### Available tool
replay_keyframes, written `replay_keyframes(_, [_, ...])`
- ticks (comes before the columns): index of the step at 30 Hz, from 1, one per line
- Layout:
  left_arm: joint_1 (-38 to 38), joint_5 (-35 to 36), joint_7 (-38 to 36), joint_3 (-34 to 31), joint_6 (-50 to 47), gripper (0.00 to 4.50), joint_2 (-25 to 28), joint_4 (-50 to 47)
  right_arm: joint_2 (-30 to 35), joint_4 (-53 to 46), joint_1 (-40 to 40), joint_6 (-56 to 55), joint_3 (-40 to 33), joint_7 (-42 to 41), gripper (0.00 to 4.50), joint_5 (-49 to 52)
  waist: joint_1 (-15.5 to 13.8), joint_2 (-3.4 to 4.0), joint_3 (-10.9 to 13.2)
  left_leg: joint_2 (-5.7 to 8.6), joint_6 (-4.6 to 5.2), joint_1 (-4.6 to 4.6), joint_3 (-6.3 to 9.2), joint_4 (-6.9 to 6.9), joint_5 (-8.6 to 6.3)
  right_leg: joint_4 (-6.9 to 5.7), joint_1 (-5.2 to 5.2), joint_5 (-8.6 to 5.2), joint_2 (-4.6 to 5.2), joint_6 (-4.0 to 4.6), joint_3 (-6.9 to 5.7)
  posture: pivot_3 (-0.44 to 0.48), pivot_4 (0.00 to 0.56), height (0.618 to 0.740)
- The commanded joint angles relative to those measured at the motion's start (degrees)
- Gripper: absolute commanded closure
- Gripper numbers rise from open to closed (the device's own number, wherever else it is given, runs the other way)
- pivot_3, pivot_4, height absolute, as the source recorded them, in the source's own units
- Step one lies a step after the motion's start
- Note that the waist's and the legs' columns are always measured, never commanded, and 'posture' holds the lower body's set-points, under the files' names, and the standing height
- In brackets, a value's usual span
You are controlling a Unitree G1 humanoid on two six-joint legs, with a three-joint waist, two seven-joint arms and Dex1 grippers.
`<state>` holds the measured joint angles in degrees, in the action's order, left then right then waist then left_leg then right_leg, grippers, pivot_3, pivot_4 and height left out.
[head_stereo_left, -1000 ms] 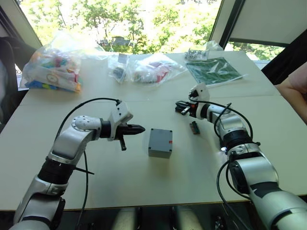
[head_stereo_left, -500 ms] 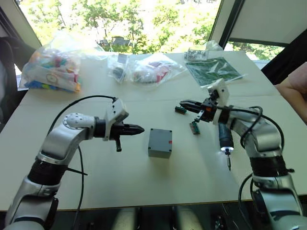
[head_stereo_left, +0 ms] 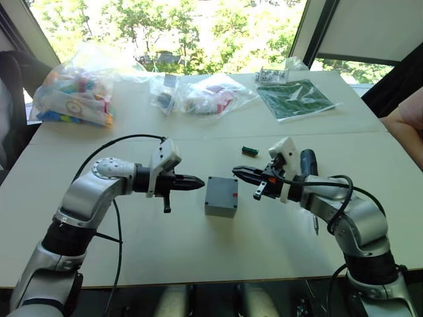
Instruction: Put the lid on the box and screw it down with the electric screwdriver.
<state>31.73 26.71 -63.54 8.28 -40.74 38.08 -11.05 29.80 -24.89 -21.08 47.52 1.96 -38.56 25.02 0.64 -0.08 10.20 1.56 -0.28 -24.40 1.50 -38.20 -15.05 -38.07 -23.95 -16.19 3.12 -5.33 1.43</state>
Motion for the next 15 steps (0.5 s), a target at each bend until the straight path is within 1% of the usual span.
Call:
replay_keyframes(1, [0.85, -0.19, -0.13, -0.07, 1.14, 4.50, 0.21, -0.20, 0.53, -0.62, 0.22, -1.54, -0.01, 0.10, 4.43, -0.07, 0.02, 0.00, 0.00, 0.00, 0.00, 0.00, 0.00, 0.00, 0.00, 0.00, 0.00, 0.00, 0.00, 0.00, 0.00, 0.000, 0.150, 0.740])
replay_keyframes(15, [0.60, -0.75, 0.35, 0.07, 1.28, 4.50, 0.15, -0.29, 0.63, 0.92, 0.76, -2.62, 1.62, 0.47, 4.43, -0.80, 0.00, 0.00, 0.00, -0.02, 0.00, 0.00, 0.00, 0.00, 0.00, -0.01, 0.00, 0.00, -0.12, 0.00, 0.01, 0.000, 0.150, 0.740])
